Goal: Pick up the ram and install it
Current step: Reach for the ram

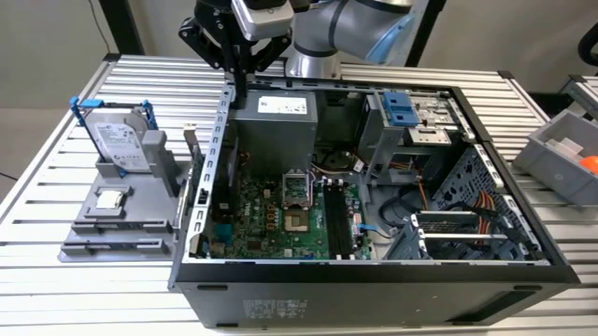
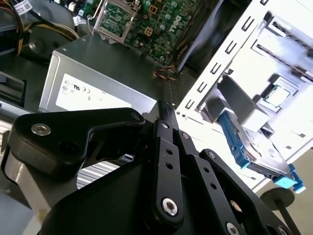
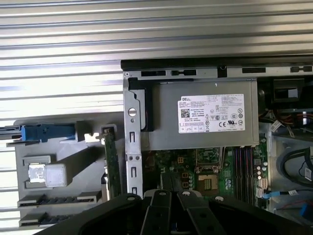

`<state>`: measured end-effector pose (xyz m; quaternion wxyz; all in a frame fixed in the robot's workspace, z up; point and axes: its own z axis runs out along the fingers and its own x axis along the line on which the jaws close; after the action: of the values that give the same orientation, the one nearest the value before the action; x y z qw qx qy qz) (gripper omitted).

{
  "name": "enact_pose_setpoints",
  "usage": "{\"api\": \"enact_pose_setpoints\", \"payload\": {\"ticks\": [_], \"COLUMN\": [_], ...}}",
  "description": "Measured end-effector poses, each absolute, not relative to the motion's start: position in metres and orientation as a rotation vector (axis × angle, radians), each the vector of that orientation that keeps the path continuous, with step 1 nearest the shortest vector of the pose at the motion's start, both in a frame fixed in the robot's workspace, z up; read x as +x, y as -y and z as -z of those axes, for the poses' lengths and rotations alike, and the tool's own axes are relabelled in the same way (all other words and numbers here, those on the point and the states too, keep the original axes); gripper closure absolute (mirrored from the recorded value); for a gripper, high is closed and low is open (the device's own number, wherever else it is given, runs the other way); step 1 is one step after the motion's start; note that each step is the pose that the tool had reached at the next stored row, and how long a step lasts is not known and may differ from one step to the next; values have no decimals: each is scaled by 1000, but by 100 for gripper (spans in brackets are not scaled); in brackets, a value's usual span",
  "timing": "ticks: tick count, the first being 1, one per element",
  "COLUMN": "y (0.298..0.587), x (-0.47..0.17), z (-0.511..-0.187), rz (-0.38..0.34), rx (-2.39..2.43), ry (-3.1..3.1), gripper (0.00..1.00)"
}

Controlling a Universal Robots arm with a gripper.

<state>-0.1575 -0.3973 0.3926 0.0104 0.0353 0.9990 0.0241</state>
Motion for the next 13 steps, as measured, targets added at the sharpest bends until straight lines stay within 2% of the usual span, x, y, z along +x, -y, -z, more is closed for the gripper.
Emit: {"api": "enact_pose_setpoints", "payload": {"ticks": [13], "y": [397], "x": [-170], "z": [-393], "rz": [-75], "rx": [107], "ry": [-3118], "gripper": [100]}}
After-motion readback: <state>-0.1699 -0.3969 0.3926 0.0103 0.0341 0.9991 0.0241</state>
